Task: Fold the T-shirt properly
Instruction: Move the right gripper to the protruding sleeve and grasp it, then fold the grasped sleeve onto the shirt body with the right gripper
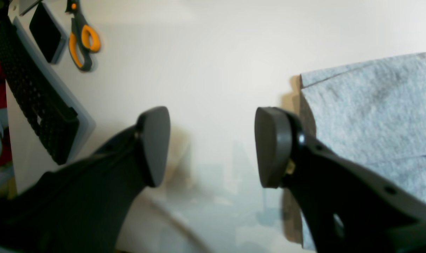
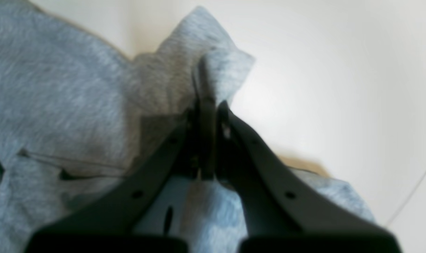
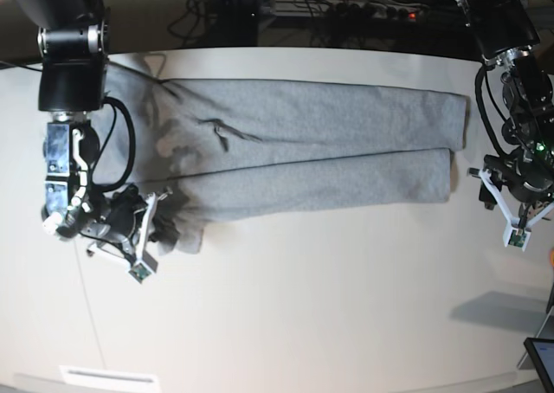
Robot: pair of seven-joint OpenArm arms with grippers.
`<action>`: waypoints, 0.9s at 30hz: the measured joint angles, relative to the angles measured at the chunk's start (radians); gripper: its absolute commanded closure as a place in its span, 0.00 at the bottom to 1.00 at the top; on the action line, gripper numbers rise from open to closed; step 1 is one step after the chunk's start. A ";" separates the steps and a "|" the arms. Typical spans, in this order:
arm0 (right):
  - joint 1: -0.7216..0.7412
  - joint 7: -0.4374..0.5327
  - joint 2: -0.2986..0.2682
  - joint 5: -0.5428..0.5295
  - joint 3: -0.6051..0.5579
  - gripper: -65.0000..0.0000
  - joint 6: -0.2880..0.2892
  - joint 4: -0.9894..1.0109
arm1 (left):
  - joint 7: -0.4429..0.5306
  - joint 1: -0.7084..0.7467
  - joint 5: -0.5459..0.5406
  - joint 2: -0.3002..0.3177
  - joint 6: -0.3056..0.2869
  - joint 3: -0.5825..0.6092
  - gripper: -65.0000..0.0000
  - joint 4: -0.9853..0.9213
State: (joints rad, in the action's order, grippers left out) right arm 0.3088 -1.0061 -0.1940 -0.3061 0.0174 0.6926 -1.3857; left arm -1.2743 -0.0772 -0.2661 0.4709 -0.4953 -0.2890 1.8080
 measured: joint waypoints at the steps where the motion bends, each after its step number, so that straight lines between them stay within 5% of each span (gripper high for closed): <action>1: -0.011 -0.009 0.000 -0.001 0.001 1.00 0.000 -0.024 | 0.000 0.000 0.000 0.000 0.000 0.000 0.42 0.000; 22: -0.245 -0.219 0.025 -0.003 0.172 1.00 0.004 -0.340 | 0.002 -0.010 0.000 -0.005 0.000 0.001 0.42 -0.085; 27: -0.288 -0.230 0.026 -0.001 0.195 1.00 0.003 -0.352 | 0.067 -0.006 -0.003 -0.005 0.000 0.001 0.42 -0.126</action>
State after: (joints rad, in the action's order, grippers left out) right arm 0.0204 -1.2366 -0.1680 -0.3073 0.2123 0.6960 -1.7382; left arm -1.2072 -0.0830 -0.2687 0.4660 -0.4953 -0.2878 1.6821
